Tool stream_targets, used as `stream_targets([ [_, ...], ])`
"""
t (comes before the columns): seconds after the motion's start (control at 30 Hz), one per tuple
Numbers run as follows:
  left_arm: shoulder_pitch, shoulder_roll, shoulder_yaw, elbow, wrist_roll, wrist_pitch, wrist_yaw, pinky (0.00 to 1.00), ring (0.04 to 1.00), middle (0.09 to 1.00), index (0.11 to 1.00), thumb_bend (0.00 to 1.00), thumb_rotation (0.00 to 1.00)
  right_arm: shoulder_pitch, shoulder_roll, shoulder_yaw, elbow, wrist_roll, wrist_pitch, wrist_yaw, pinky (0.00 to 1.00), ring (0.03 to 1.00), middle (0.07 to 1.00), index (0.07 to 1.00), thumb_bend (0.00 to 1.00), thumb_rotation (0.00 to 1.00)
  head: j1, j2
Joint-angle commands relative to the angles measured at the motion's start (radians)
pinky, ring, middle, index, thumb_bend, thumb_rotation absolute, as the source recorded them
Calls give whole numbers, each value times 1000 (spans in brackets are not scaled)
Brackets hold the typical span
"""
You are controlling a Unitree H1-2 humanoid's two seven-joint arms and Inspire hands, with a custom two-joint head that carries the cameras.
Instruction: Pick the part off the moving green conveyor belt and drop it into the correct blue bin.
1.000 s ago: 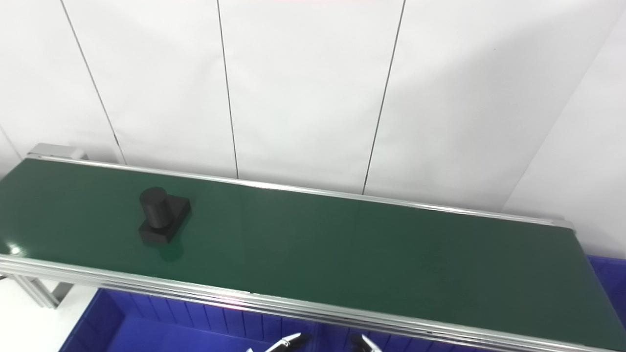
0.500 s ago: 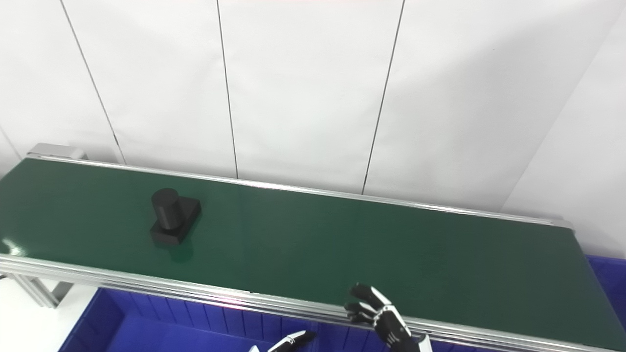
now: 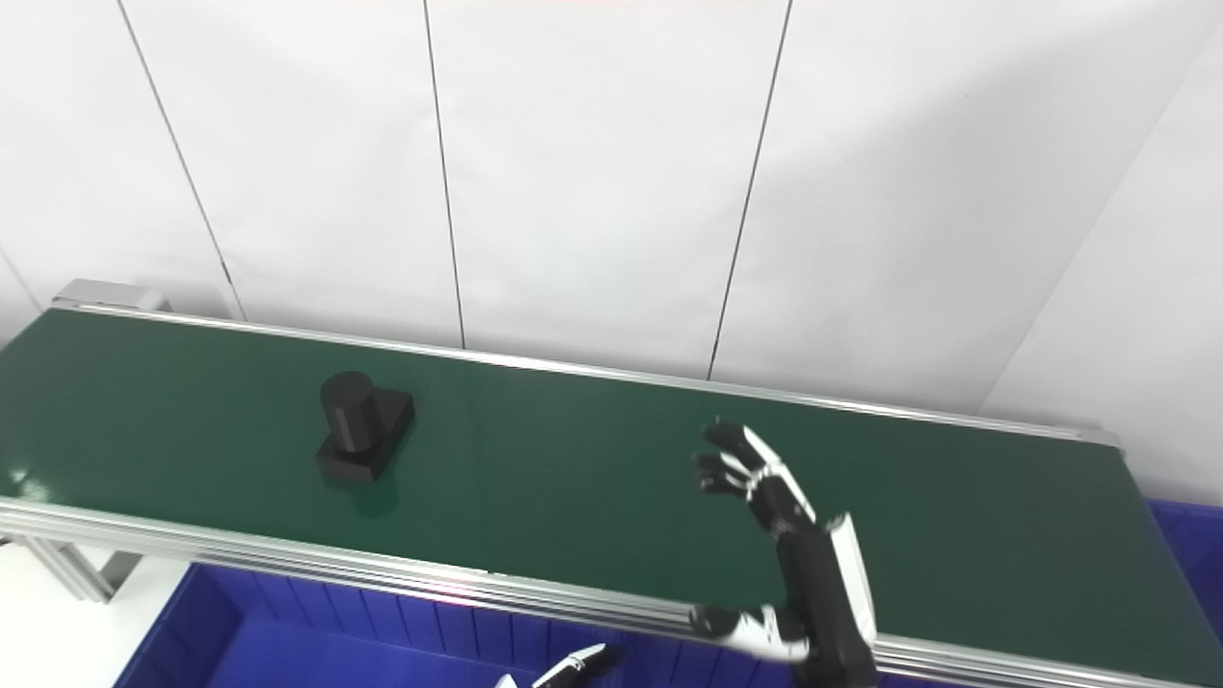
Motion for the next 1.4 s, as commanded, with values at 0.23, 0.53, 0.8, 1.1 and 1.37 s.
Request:
stream_targets([
  [0.23,-30,-2,-14,-19,11,-32,24,833,842,854,839,868,983,-173,91,-59,124,-31,-31,-2,678,723,781,843,951,493,-5,3],
  [0.53,-33,-6,-23,-15,15,-32,34,831,837,847,835,846,977,-283,126,-89,302,-111,-28,-16,702,762,802,834,945,476,-4,2],
  [0.8,-39,-10,-34,-12,21,-32,44,830,837,849,838,847,976,-366,130,-87,443,-155,-26,-20,684,783,839,849,981,516,3,2],
  [1.1,-41,-8,-56,-13,20,-32,58,821,830,843,833,841,963,-427,131,-78,526,-207,-23,-36,644,762,837,843,969,493,6,3],
  [1.37,-38,-3,-62,-20,9,-32,49,824,834,847,839,857,965,-458,144,-80,556,-230,22,-28,643,744,842,841,971,446,2,8],
])
